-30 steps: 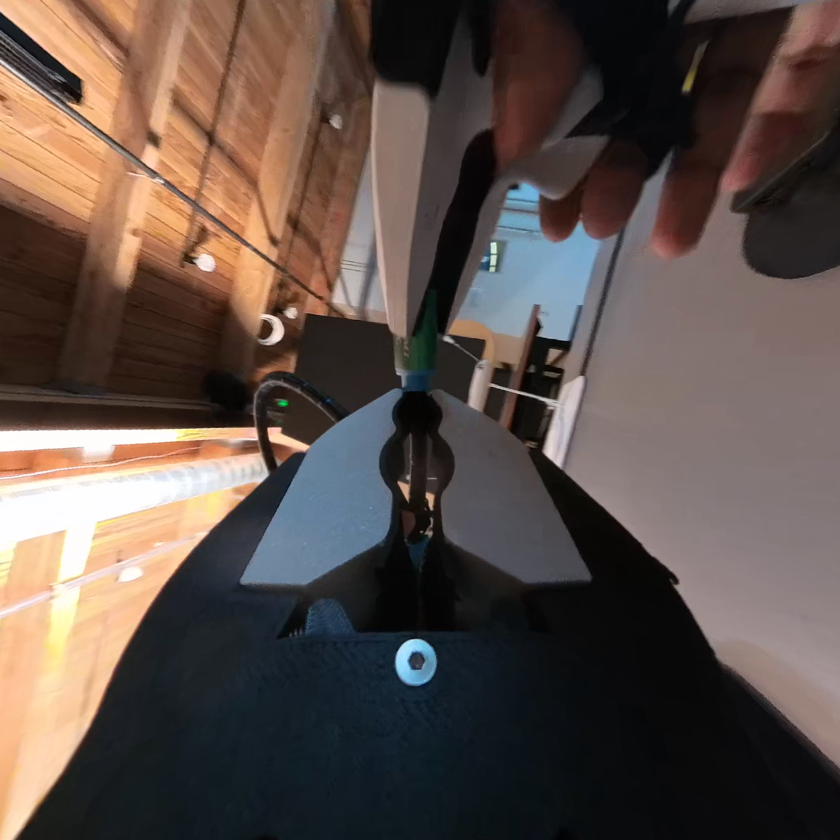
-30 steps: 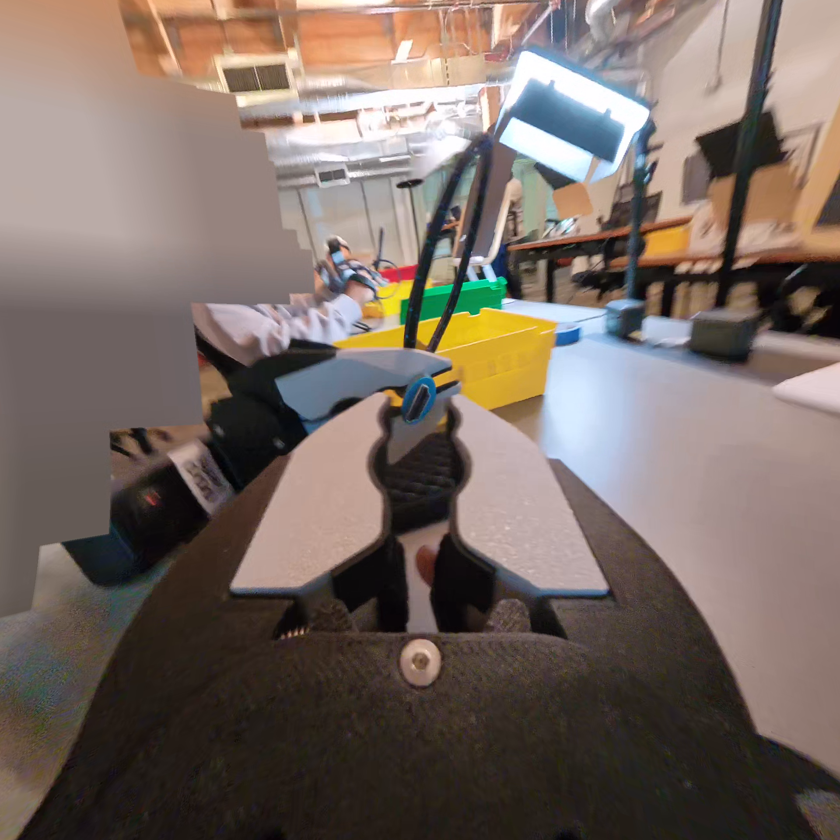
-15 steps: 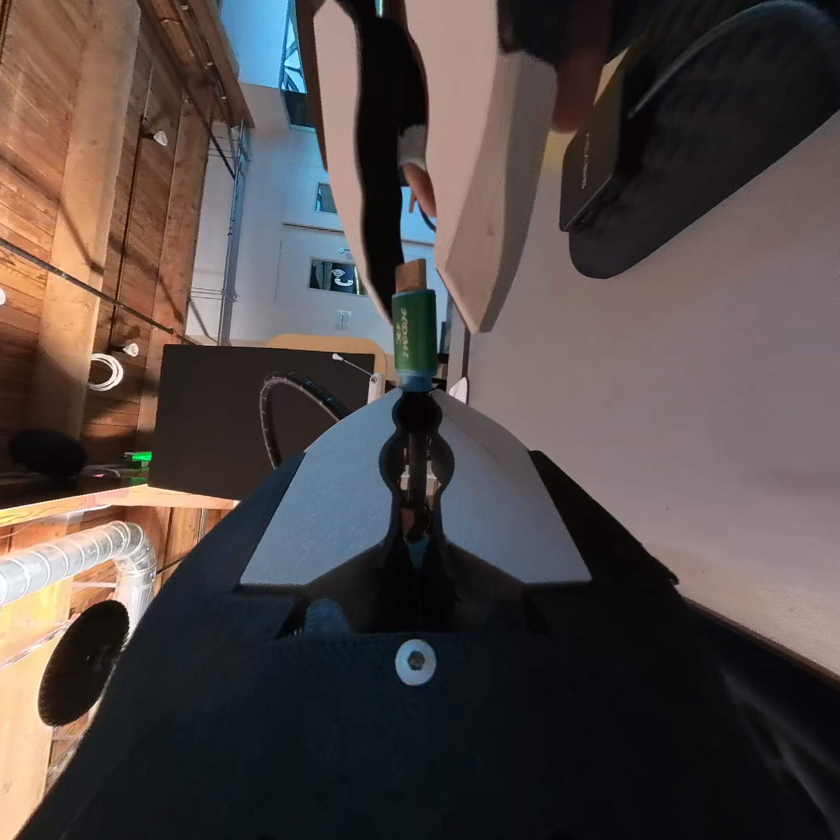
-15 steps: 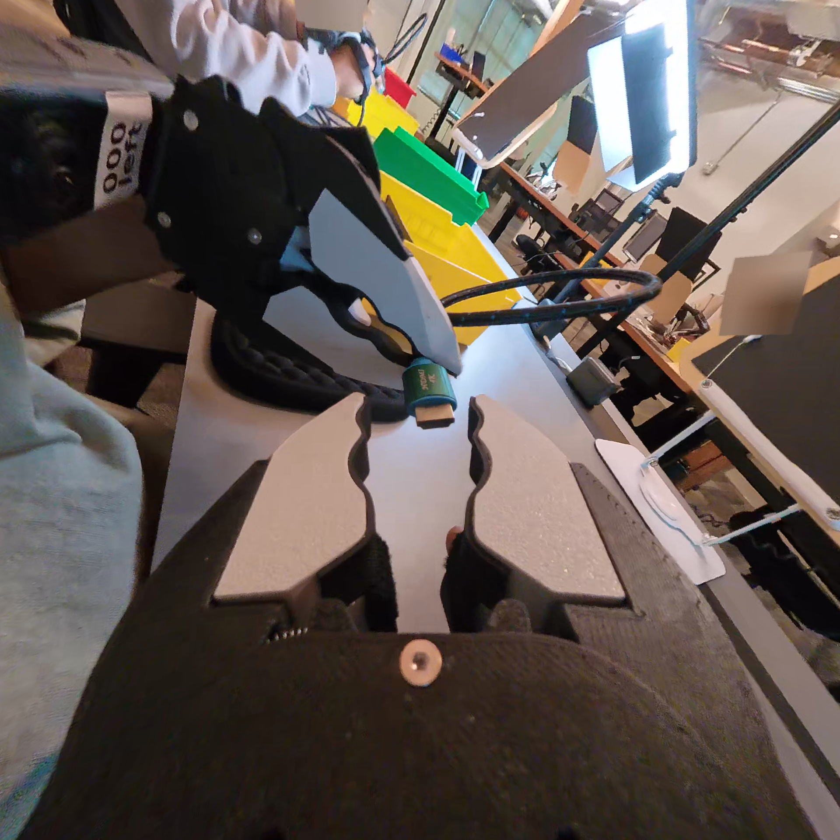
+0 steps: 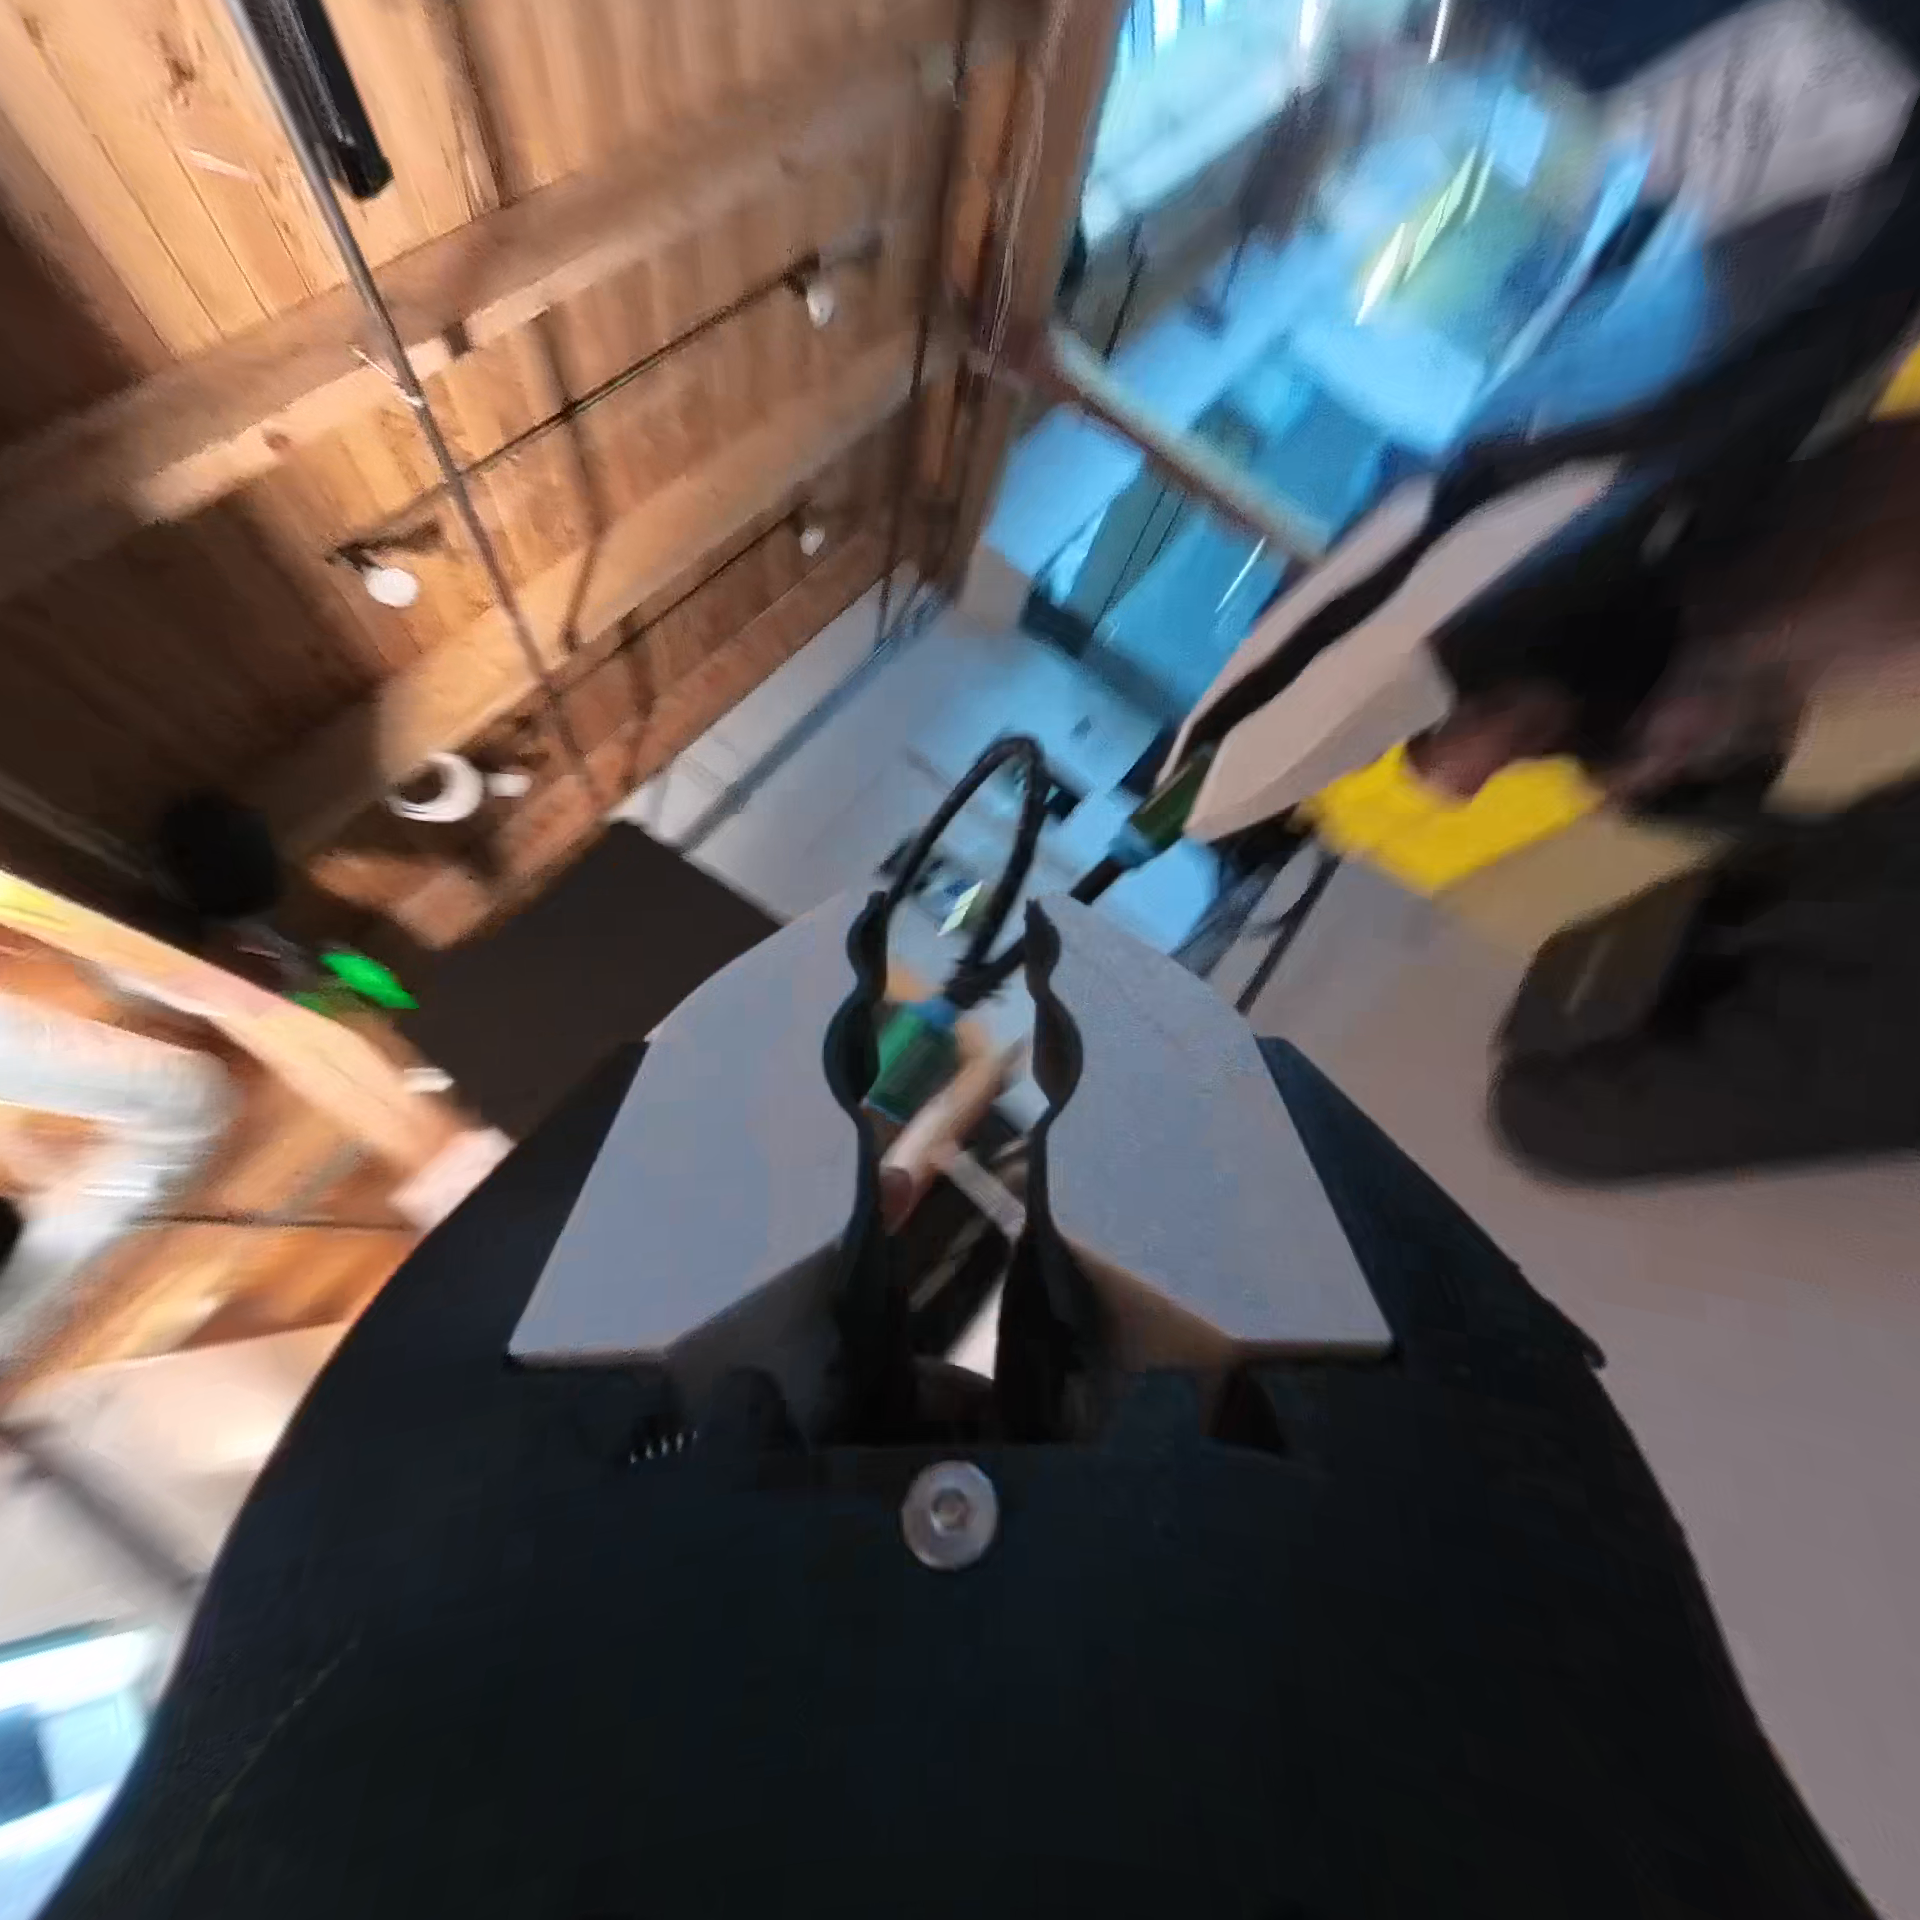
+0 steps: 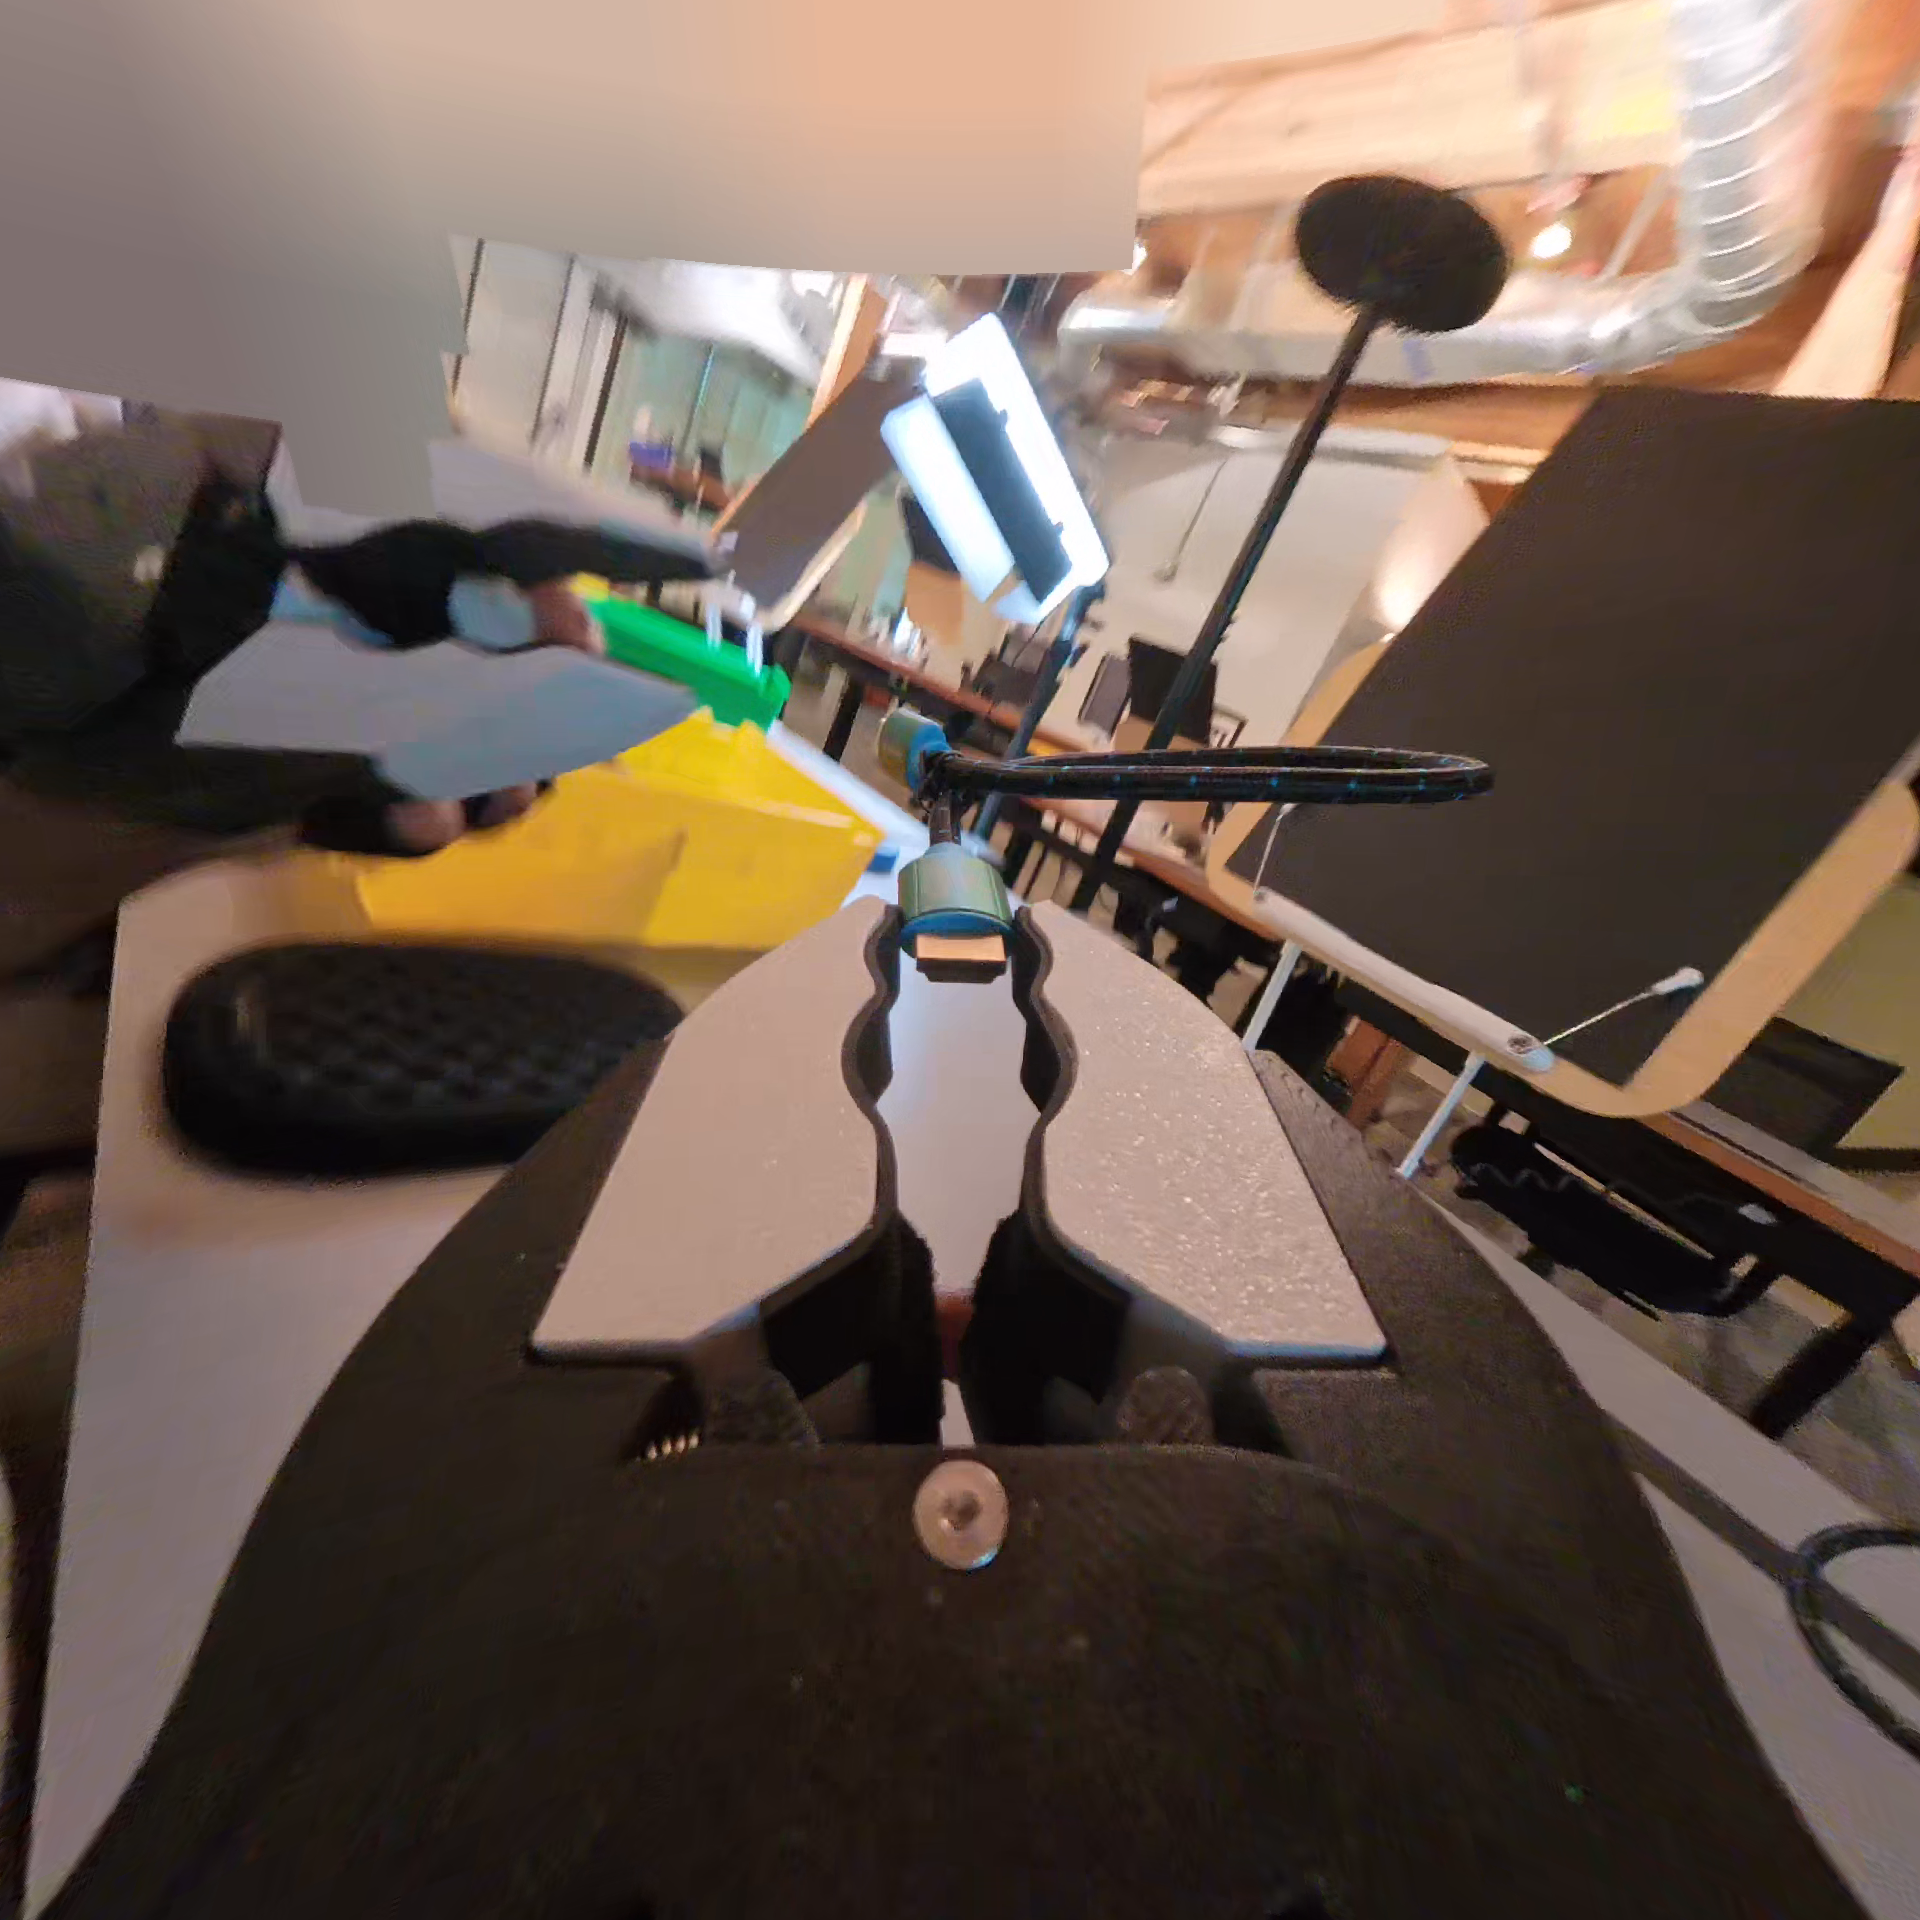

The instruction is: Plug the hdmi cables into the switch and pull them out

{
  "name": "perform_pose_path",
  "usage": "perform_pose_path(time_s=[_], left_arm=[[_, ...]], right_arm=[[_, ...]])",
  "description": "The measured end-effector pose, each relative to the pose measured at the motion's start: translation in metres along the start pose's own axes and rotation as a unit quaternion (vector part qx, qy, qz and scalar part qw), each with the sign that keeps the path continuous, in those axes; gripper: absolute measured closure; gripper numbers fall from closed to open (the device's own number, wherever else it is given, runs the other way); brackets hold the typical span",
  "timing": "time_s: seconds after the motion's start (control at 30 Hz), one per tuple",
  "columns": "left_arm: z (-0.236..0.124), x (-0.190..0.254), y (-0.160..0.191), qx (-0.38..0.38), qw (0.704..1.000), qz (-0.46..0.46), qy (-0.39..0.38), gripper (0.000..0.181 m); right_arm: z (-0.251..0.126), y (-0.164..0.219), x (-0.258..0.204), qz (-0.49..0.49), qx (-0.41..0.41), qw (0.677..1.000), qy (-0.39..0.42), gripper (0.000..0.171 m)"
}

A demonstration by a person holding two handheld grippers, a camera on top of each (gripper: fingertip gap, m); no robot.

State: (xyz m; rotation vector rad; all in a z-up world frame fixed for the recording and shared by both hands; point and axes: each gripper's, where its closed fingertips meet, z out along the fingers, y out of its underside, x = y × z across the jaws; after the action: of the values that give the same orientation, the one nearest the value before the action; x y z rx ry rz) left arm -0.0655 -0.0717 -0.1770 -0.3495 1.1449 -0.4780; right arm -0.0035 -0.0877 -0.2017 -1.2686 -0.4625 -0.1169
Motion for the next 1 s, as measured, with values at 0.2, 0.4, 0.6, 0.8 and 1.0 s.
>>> perform_pose_path(time_s=[0.2,0.4,0.6,0.8,1.0], left_arm=[[0.013,0.036,-0.022,0.112,0.853,-0.484,0.159,0.14],[0.007,0.028,-0.032,0.187,0.748,-0.607,0.193,0.144],[0.002,0.036,-0.036,0.169,0.773,-0.568,0.225,0.152],[-0.003,0.04,-0.034,0.139,0.772,-0.561,0.264,0.159],[-0.008,0.051,-0.034,0.112,0.745,-0.575,0.319,0.151]], right_arm=[[-0.02,-0.043,-0.001,0.182,0.174,0.963,-0.093,0.15],[-0.013,-0.045,-0.039,0.243,0.171,0.927,-0.227,0.151],[-0.005,-0.039,-0.058,0.23,0.129,0.93,-0.257,0.151],[-0.007,-0.036,-0.063,0.18,0.117,0.94,-0.264,0.152],[-0.014,-0.032,-0.065,0.052,0.103,0.962,-0.247,0.152]])
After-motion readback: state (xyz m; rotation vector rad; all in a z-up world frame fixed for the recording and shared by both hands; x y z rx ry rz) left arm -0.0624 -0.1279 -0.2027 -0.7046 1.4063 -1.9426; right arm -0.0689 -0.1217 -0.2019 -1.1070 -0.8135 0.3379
